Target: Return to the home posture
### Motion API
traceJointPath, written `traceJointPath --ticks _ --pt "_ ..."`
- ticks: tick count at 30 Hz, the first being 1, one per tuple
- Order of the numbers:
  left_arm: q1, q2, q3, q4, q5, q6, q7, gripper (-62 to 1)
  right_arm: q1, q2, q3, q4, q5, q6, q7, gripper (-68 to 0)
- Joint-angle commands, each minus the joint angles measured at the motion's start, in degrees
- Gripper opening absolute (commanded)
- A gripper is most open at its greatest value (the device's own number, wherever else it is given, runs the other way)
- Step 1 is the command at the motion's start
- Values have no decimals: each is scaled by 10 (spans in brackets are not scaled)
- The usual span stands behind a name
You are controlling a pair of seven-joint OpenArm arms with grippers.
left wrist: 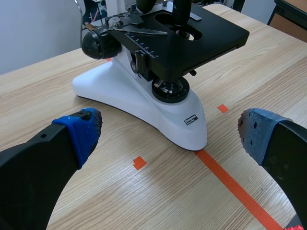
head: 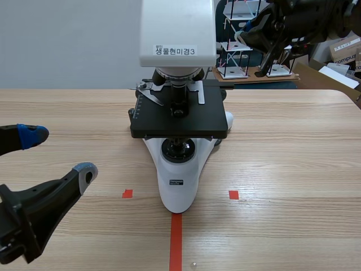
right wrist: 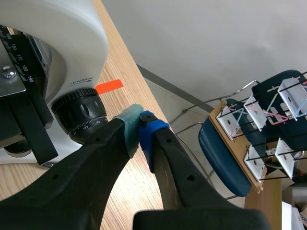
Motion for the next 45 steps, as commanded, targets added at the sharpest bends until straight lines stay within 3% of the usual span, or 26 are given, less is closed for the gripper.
traceJointPath --ticks 1,42,45 --pt "-1 0 -2 7 -5 -1 -8 -7 13 0 8 1 1 -4 2 -665" --pt "-1 0 -2 7 -5 -1 -8 -7 11 3 9 2 0 -5 10 -664" --pt "-1 0 -2 7 -5 -1 -8 -7 5 12 9 5 2 -9 25 -620"
